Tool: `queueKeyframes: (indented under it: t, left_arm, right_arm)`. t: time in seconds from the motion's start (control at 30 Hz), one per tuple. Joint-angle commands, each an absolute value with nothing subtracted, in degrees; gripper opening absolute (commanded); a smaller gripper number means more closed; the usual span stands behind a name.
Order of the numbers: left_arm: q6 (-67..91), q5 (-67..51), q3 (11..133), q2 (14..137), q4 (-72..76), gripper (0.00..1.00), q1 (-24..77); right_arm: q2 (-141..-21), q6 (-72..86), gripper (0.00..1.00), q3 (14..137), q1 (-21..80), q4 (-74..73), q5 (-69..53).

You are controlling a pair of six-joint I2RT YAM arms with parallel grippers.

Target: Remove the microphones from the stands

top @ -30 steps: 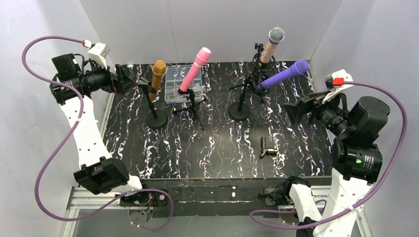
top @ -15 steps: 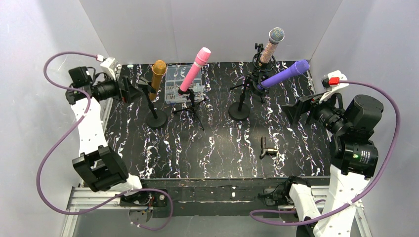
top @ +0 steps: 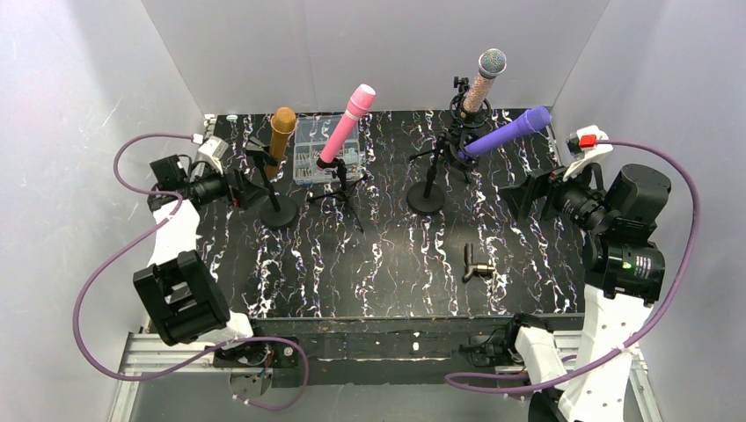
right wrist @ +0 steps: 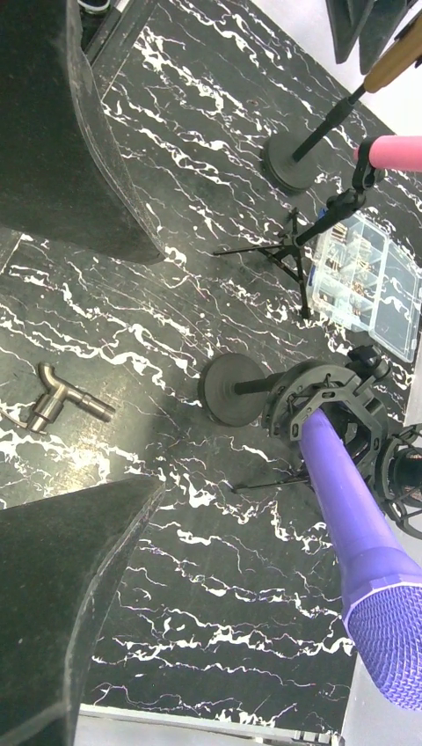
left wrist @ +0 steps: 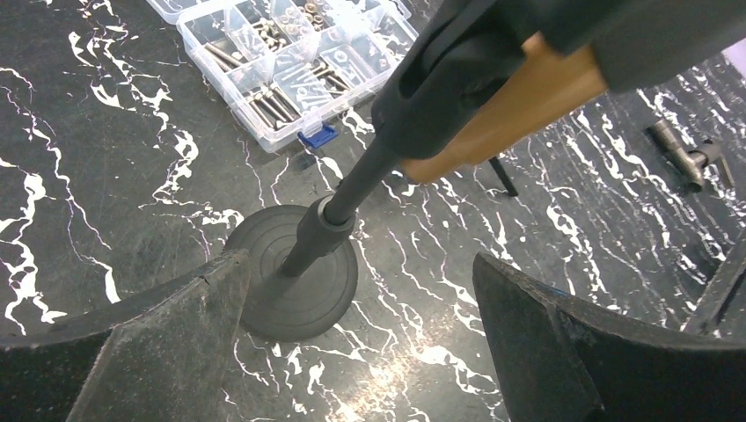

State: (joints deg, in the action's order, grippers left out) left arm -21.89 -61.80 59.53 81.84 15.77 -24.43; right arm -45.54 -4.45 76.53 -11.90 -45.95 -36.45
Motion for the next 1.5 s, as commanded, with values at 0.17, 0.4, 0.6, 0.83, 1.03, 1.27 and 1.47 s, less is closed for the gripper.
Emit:
queueKeyframes:
  t: [0.17, 0.4, 0.6, 0.83, 1.03, 1.27, 1.47]
  left_arm:
    - [-17.82, -64.65, 51.50, 85.30, 38.73, 0.91, -22.88]
    - [-18.24, -59.43, 48.96, 88.93, 47.39, 0.91, -19.29]
    - [-14.89, -57.20, 46.87, 90.84, 53.10, 0.67, -17.93]
    - [-13.08, -57.28, 46.23, 89.93, 52.60, 0.47, -16.84]
    - [-13.30, -59.05, 46.34, 87.68, 46.41, 0.24, -16.83]
    - [-14.45, -59.71, 46.48, 85.69, 39.64, 0.00, -16.88]
    - [-13.21, -60.82, 41.33, 82.96, 43.70, 0.00, -16.62]
  right_arm:
    - [-46.96, -3.82, 1.00, 77.68, -11.95, -43.53, -35.63]
    - [-47.50, -5.10, 1.00, 79.93, -11.96, -45.56, -34.97]
    - [-47.23, -5.88, 1.00, 79.04, -11.95, -46.04, -34.45]
    - [-46.12, -6.58, 1.00, 78.33, -11.91, -46.52, -33.66]
    - [-45.94, -6.99, 1.00, 78.38, -11.93, -47.08, -33.65]
    - [-46.12, -7.38, 1.00, 78.41, -11.92, -47.50, -34.18]
    - [-46.23, -7.64, 1.00, 78.35, -11.88, -47.80, -34.23]
